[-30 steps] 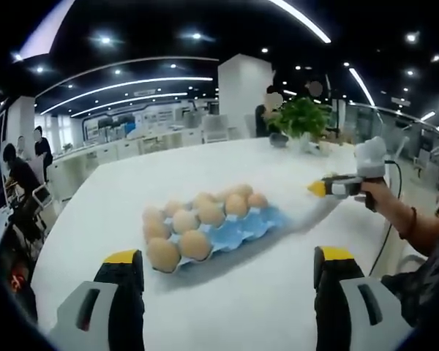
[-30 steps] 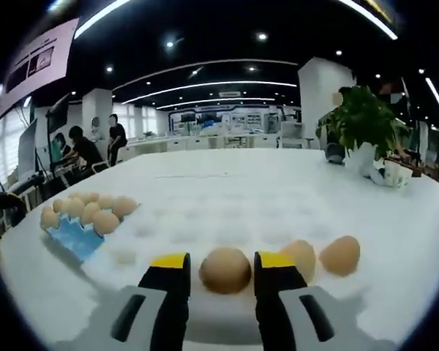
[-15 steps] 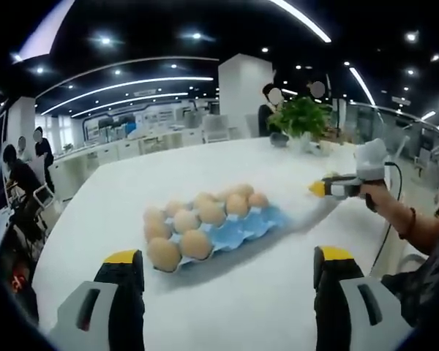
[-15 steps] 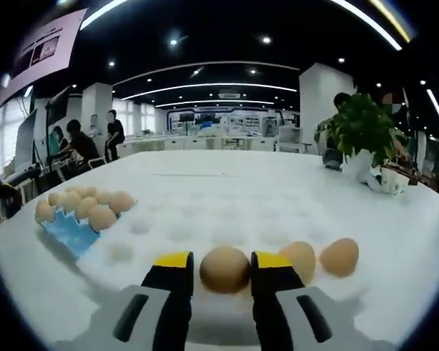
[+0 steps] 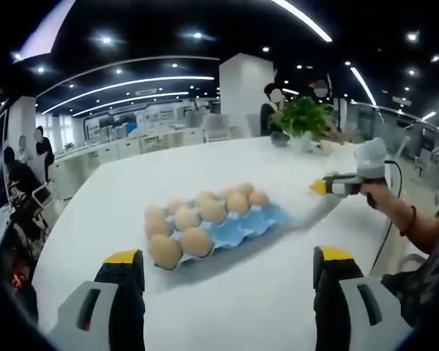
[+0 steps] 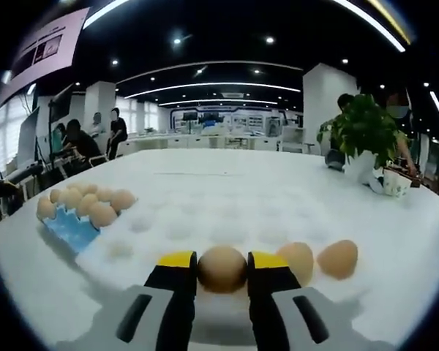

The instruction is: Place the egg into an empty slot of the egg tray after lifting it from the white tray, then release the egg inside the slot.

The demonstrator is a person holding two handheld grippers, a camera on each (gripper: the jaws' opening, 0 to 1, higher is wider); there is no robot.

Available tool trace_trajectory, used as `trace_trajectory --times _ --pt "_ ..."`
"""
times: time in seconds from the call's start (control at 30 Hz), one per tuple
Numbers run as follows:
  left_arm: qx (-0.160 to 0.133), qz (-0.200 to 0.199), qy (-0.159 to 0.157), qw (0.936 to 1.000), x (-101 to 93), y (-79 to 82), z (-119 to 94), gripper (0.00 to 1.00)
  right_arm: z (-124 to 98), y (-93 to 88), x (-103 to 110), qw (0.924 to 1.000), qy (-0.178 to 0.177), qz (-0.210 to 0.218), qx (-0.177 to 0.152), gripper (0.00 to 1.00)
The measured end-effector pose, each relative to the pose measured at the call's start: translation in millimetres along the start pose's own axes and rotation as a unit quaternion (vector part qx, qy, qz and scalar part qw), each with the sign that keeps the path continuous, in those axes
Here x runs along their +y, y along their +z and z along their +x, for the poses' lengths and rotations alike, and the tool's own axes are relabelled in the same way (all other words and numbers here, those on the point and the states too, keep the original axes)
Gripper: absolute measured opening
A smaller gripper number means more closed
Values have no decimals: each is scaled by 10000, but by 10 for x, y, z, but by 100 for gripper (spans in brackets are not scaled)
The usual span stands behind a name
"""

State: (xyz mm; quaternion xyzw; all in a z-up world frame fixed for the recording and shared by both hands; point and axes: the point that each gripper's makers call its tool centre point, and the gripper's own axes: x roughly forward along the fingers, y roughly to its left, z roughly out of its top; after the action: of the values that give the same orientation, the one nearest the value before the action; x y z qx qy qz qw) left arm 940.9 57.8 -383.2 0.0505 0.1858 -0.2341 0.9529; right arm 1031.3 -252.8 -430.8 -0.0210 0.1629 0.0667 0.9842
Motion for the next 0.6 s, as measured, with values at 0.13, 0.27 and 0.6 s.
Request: trace_trajectory --times 0.13,0.27,0.6 --pt "-20 -8 -4 10000 3 -1 -10 98 -1 -2 10 10000 -11 4 -28 27" --pt "7 -16 13 10000 17 -14 -11 97 -11 8 5 9999 -38 131 -86 27" --pt "-56 -65 56 9999 56 6 -49 97 -85 192 28 9991 -113 5 -401 27"
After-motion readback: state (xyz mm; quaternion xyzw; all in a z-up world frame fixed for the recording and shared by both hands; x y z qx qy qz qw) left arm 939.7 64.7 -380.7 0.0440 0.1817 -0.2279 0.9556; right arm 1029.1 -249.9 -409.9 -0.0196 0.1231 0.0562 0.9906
